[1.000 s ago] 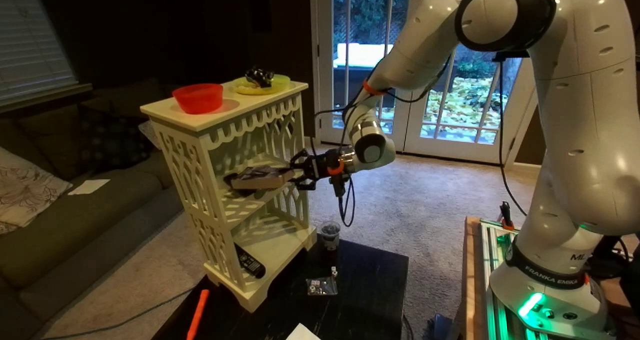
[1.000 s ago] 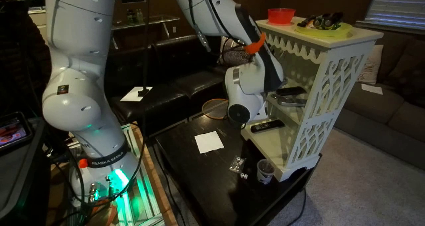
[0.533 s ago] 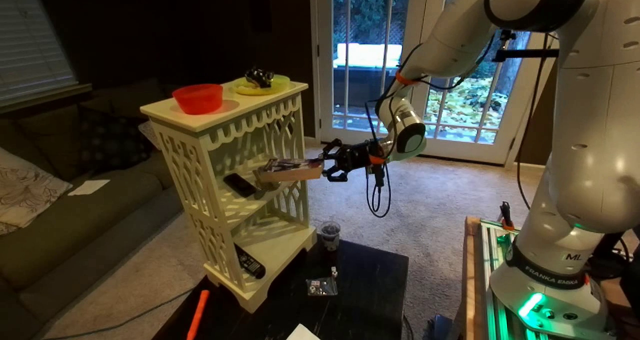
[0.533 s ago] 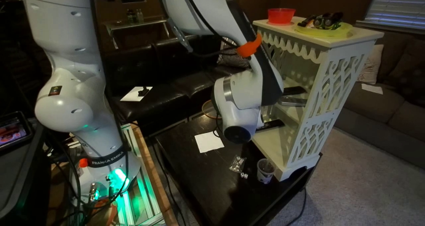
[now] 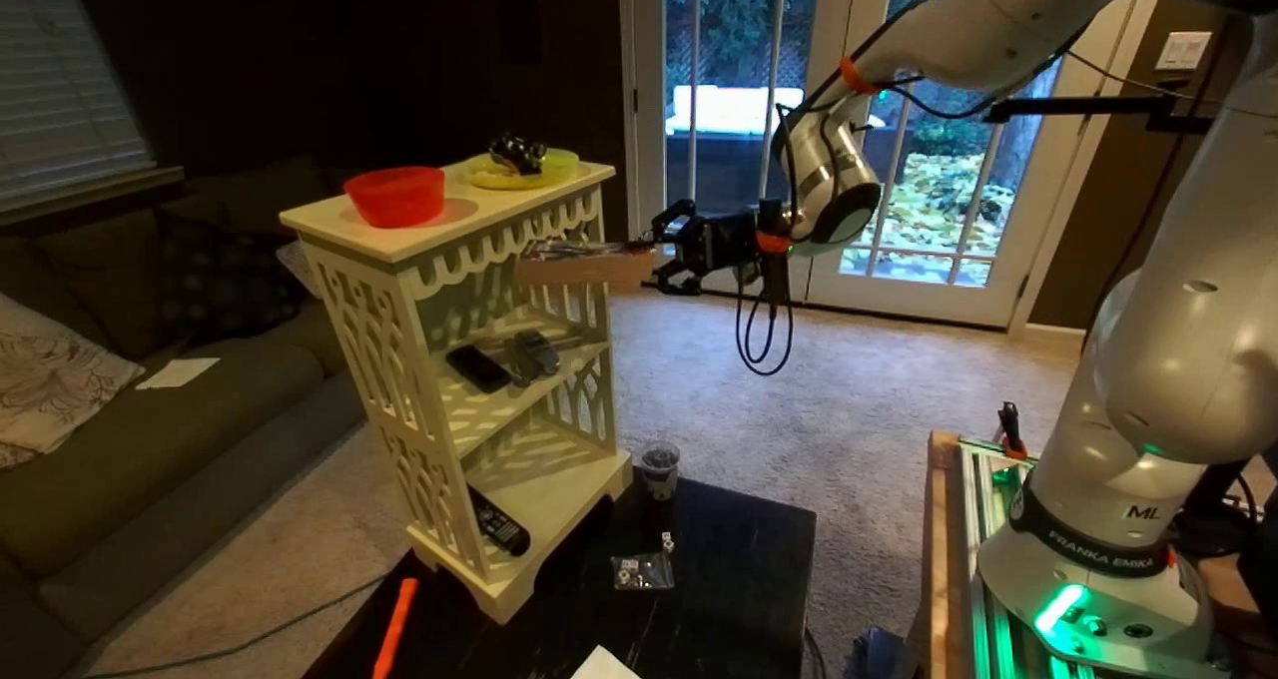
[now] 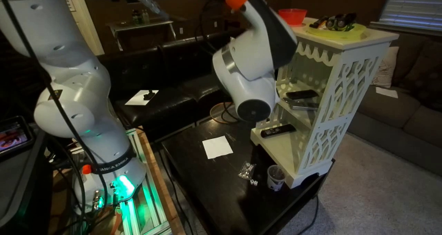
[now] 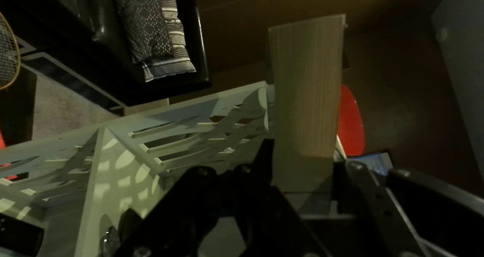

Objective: Put the blue book on top of the orange bowl.

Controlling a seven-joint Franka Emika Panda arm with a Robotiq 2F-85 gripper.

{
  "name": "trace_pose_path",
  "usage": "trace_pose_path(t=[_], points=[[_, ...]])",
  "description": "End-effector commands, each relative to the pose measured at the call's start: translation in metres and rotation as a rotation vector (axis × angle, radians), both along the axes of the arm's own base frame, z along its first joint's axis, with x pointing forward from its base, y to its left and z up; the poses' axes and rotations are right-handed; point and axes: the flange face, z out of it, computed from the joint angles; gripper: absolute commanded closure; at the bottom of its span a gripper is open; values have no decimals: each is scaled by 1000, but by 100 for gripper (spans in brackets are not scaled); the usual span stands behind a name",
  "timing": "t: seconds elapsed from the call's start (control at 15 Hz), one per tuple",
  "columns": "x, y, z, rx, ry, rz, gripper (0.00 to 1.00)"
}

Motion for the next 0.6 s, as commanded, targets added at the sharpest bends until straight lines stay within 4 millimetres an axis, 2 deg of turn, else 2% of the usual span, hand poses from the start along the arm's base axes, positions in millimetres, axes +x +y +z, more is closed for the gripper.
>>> trace_pose_path(t=[0.0,0.27,0.53], points=[[4,20,72,-43,13,-3,92],[17,45,142,-61,-1,8,92],[31,65,197,-77,18,-86,92]])
